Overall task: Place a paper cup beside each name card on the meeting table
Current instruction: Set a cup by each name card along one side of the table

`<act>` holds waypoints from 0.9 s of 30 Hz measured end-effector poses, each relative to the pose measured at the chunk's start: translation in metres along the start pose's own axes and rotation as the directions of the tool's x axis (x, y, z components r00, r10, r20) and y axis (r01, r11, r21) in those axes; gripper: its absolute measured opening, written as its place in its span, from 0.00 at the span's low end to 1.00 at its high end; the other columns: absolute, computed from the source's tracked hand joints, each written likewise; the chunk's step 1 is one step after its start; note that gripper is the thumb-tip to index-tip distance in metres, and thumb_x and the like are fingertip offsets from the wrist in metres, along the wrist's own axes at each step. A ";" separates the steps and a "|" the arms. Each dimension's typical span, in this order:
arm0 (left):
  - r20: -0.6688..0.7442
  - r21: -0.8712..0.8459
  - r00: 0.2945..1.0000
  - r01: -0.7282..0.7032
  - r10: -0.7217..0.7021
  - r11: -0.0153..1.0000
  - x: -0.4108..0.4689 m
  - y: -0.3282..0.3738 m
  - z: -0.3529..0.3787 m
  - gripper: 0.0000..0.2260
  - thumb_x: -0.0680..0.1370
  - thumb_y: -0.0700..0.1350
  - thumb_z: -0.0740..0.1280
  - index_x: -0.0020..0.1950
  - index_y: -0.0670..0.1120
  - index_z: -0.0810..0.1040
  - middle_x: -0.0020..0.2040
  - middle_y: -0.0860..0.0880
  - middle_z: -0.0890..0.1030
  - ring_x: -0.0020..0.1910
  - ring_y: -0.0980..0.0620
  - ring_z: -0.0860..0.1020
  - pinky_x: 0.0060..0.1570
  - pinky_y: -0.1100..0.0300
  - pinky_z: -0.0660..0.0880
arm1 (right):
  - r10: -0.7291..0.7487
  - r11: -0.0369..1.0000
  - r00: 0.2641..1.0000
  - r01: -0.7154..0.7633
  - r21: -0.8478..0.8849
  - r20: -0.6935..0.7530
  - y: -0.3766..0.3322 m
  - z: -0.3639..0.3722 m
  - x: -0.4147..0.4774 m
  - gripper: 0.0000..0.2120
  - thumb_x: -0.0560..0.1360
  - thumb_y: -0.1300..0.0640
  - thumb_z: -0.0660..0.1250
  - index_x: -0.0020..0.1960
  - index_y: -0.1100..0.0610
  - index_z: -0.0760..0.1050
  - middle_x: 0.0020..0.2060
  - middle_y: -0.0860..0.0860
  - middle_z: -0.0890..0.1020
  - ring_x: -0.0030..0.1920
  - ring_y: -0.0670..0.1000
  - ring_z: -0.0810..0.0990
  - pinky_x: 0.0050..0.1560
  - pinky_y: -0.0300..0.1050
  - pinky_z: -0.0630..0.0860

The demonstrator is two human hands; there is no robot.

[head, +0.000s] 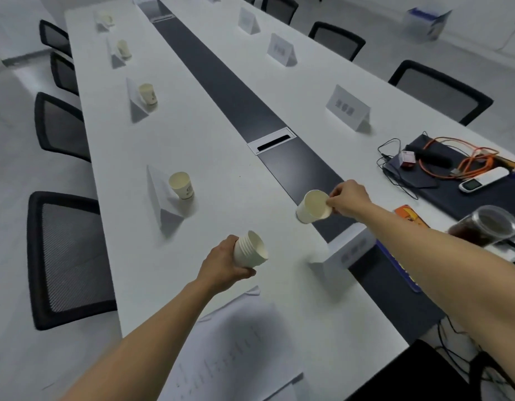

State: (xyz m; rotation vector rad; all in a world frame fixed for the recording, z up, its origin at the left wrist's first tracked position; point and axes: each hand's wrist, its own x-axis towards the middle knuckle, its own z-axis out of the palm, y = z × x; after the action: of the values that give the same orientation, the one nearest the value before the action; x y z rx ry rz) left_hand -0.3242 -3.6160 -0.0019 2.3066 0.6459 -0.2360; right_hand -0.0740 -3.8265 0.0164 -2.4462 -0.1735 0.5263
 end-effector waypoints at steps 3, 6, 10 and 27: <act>0.061 0.006 0.998 0.013 -0.014 1.000 0.006 -0.001 0.014 0.28 0.63 0.50 0.78 0.60 0.52 0.71 0.51 0.53 0.78 0.49 0.48 0.78 0.49 0.48 0.79 | 0.136 0.983 0.991 -0.134 -0.122 0.009 0.038 0.012 0.012 0.06 0.71 0.62 0.71 0.46 0.64 0.82 0.37 0.59 0.85 0.39 0.57 0.86 0.47 0.55 0.84; 0.101 0.012 0.995 0.021 -0.022 1.000 0.013 -0.003 0.024 0.28 0.64 0.49 0.78 0.60 0.53 0.71 0.51 0.53 0.78 0.49 0.49 0.78 0.48 0.52 0.78 | 0.234 0.958 0.972 -0.230 -0.169 0.006 0.059 0.024 0.021 0.07 0.72 0.60 0.71 0.48 0.63 0.80 0.36 0.57 0.85 0.38 0.55 0.86 0.45 0.49 0.83; 0.114 0.030 0.992 0.043 -0.046 0.999 0.021 -0.006 0.027 0.27 0.64 0.49 0.78 0.60 0.53 0.71 0.52 0.53 0.78 0.49 0.49 0.78 0.49 0.51 0.78 | 0.263 0.946 0.965 -0.257 -0.198 0.003 0.064 0.035 0.028 0.09 0.74 0.59 0.71 0.51 0.63 0.78 0.41 0.58 0.84 0.44 0.55 0.84 0.35 0.44 0.74; -0.192 -0.128 0.962 0.169 -0.191 0.977 -0.083 -0.050 -0.031 0.28 0.65 0.50 0.79 0.60 0.52 0.70 0.51 0.52 0.79 0.49 0.47 0.78 0.49 0.48 0.79 | -0.207 0.793 0.965 0.261 -0.550 0.159 -0.053 0.064 -0.045 0.09 0.75 0.53 0.66 0.48 0.58 0.78 0.47 0.56 0.83 0.44 0.59 0.80 0.40 0.44 0.71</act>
State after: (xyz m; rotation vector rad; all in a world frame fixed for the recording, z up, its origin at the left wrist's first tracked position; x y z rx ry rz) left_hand -0.4212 -3.5955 0.0198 2.1839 0.9515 -0.0459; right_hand -0.1416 -3.7600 0.0165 -2.9141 -0.7655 0.5276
